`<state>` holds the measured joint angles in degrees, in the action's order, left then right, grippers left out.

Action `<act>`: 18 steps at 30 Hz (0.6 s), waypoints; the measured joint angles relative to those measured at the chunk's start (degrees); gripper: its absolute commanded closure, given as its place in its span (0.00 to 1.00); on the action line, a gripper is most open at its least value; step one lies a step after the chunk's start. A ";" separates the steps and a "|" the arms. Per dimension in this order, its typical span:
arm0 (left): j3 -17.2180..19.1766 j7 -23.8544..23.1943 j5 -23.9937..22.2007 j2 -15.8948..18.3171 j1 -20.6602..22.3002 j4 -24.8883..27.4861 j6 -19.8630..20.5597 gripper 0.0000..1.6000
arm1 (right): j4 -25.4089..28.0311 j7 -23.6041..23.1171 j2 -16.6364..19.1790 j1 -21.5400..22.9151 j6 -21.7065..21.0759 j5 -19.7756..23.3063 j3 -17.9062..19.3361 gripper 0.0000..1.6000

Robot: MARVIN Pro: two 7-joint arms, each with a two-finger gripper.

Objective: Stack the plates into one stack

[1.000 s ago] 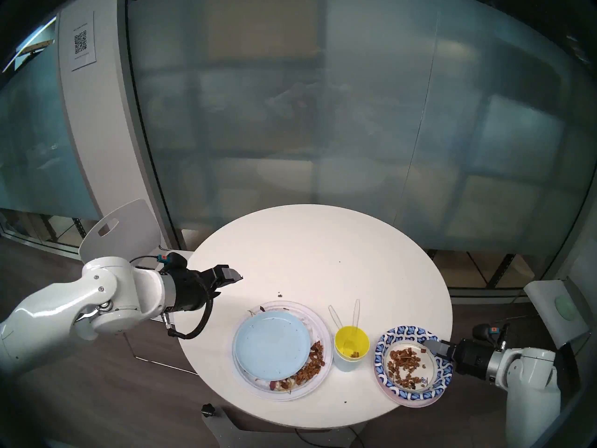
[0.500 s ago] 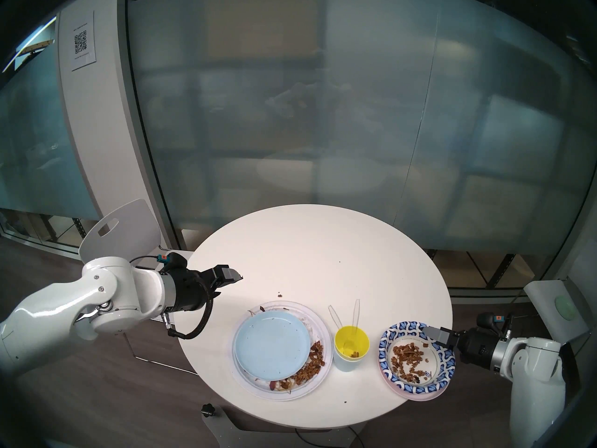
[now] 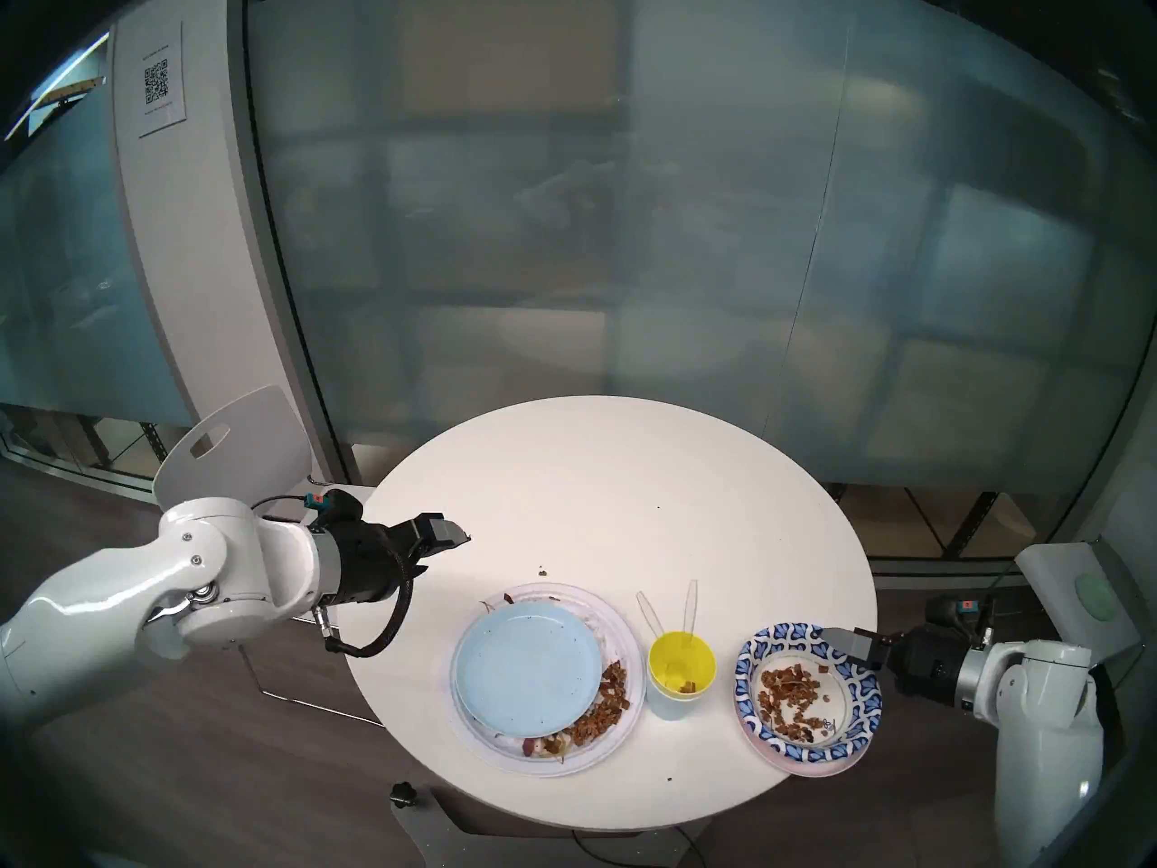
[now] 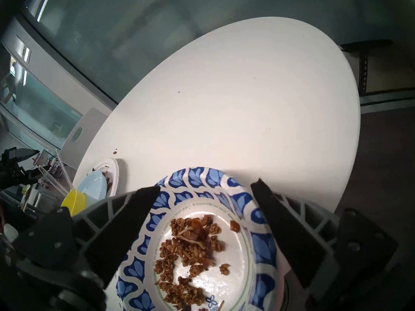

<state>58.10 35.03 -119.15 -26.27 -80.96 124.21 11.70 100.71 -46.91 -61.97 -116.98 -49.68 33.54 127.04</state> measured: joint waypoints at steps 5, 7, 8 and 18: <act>-0.03 -0.02 -0.01 0.02 0.03 0.00 -0.02 0.00 | 0.37 -0.42 0.37 -0.75 -0.45 -0.24 1.30 0.02; -0.04 -0.02 -0.01 0.03 0.04 0.00 -0.03 0.00 | 0.66 -0.65 0.45 -1.08 -0.65 -0.24 1.91 0.02; -0.05 -0.03 -0.02 0.04 0.04 0.00 -0.04 0.00 | 0.97 -0.83 0.48 -1.39 -0.79 -0.22 2.40 0.03; -0.13 -0.05 -0.04 0.09 0.11 0.00 -0.07 0.00 | 4.66 -2.30 -1.34 -5.54 -1.67 0.12 7.79 0.08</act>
<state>57.97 34.98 -119.19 -26.18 -80.85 124.22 11.63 105.36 -49.21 -63.32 -122.52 -51.35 33.66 134.82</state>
